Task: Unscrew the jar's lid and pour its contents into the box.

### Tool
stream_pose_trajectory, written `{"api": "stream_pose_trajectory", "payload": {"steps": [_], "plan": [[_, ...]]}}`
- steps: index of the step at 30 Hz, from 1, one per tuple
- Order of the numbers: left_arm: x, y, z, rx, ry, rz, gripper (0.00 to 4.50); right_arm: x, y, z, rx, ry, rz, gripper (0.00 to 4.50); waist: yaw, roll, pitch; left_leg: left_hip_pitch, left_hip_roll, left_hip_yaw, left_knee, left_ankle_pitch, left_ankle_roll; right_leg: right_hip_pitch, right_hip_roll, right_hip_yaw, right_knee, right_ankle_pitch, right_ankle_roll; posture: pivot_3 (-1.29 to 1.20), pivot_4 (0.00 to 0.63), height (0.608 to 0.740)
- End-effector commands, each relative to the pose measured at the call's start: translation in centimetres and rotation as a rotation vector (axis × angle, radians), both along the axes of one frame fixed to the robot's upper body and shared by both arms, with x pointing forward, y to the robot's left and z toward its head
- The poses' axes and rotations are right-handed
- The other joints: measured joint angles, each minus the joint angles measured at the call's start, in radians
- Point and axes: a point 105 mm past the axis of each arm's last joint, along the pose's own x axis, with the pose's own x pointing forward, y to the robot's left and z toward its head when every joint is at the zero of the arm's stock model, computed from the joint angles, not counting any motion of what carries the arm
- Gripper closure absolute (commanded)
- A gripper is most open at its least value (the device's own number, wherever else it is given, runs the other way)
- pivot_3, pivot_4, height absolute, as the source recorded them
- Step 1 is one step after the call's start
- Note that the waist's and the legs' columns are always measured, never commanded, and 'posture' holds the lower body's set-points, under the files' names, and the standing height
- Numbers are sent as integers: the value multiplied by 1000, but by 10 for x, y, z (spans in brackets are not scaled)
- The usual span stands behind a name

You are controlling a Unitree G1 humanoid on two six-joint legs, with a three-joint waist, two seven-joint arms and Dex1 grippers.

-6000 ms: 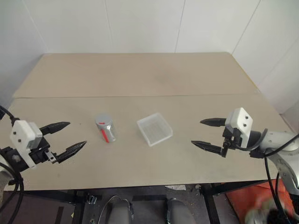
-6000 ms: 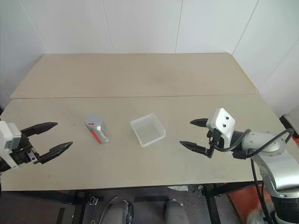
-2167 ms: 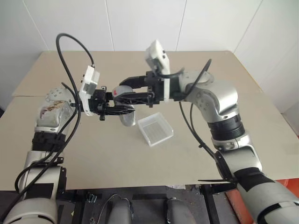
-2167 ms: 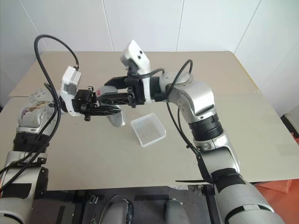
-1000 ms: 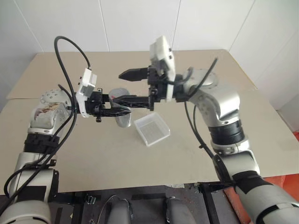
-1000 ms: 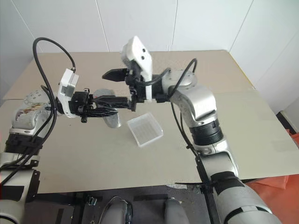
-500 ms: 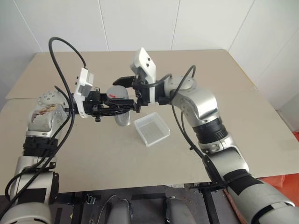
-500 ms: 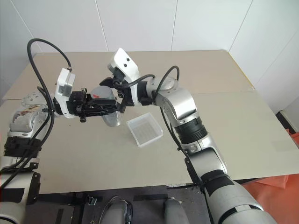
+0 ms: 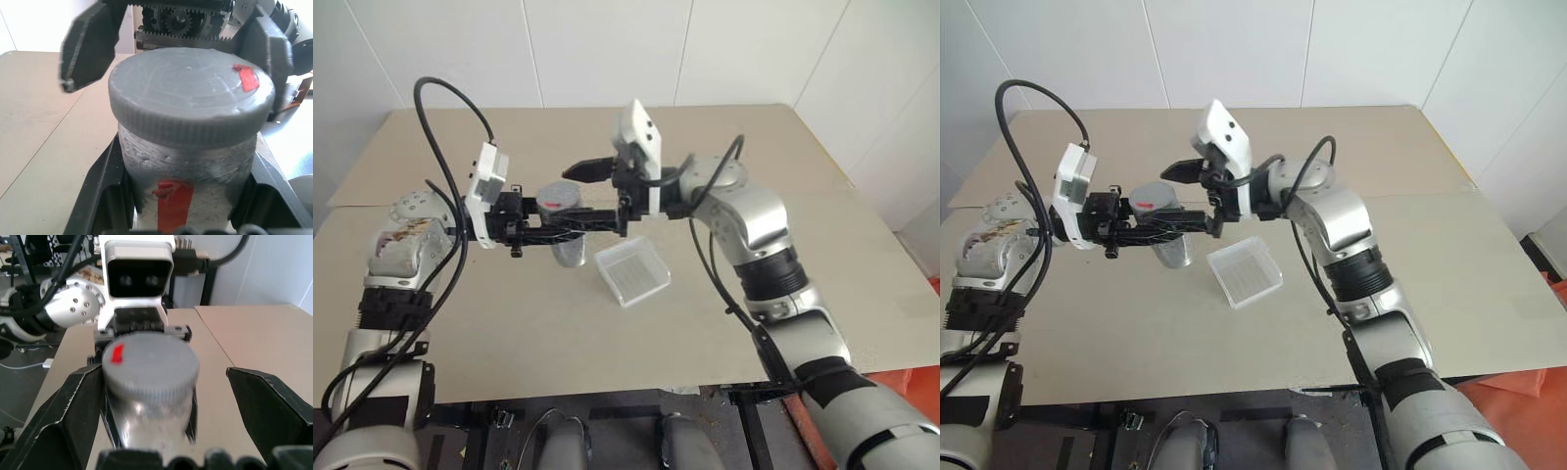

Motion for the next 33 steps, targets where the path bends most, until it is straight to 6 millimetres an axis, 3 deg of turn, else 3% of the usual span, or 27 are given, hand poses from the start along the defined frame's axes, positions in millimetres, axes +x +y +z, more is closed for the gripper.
{"api": "stream_pose_trajectory", "payload": {"steps": [1,8,12,16,22,33], "plan": [[-8,6,11,3,-48,-33,2518,7,-28,15,49,-66,-64,36,0,0,0,0,0,0,0,0,0,0,0,0,0,0,0,0,150,740],[-8,7,10,10,-46,-33,2518,-4,-42,18,53,-93,-25,36,-4,0,0,0,0,0,0,0,0,0,0,0,0,0,0,0,150,740],[-6,4,10,7,-46,-34,2518,-25,-29,22,63,-124,56,36,-3,0,0,0,0,0,0,0,0,0,1,0,0,0,0,0,150,740],[-5,2,10,6,-46,-38,2518,-31,-10,28,85,-130,65,36,-2,0,0,0,0,0,0,0,0,0,1,0,0,0,0,0,150,740],[-5,2,10,1,-47,-39,2518,-25,16,31,94,-125,23,36,-2,0,0,0,0,0,0,0,0,0,0,0,0,0,0,0,150,740],[-5,2,10,-1,-52,-28,2518,-22,47,26,81,-87,47,36,-2,0,0,0,0,0,0,0,0,0,0,0,0,0,0,0,150,740]]}}
